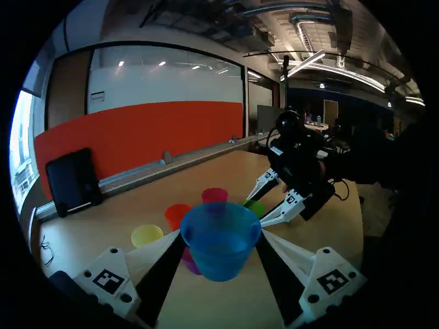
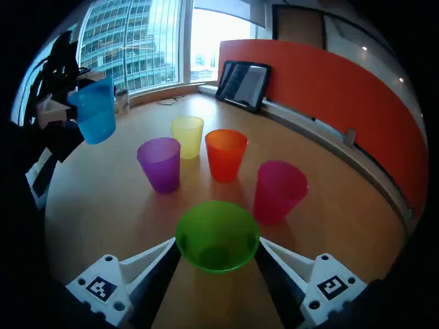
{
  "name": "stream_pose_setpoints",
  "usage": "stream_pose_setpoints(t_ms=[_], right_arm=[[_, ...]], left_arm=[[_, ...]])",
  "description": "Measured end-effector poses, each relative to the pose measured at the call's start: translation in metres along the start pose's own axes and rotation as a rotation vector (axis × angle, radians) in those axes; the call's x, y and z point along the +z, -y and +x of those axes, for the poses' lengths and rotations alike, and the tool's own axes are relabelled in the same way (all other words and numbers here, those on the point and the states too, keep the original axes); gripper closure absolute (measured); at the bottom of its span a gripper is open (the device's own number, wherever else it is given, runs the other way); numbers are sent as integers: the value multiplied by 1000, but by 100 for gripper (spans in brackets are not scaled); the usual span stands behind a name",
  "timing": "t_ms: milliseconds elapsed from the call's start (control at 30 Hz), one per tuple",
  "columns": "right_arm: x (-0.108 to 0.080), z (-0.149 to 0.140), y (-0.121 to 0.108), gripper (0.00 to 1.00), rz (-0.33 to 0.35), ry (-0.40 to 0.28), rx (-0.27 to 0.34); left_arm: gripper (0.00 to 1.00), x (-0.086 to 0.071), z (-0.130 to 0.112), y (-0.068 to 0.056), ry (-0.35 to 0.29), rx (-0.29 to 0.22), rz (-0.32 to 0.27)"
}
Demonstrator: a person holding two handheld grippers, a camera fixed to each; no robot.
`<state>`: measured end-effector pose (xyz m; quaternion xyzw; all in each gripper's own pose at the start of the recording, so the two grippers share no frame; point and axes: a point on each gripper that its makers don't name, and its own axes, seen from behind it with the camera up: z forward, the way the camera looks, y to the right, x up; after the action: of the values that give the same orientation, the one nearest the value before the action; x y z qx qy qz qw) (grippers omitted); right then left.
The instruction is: Pour water
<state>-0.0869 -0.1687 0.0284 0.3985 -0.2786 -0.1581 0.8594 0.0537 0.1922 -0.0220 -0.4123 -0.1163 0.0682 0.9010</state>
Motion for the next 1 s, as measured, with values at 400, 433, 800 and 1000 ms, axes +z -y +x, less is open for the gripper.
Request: stream_pose_setpoints(t_ms=[400,433,800,1000], right_arm=[[-18,32,3,9,-17,-105,12],[-20,35,4,9,-17,-115,13],[-43,83,5,9,-35,-253,22],[-59,112,6,9,-46,-333,13]], left_arm=[[14,-3,4,16,-20,-9,35],[14,-3,4,17,-22,-10,37],[14,3,12,29,-52,-29,52],[14,6,23,33,-76,-26,56]])
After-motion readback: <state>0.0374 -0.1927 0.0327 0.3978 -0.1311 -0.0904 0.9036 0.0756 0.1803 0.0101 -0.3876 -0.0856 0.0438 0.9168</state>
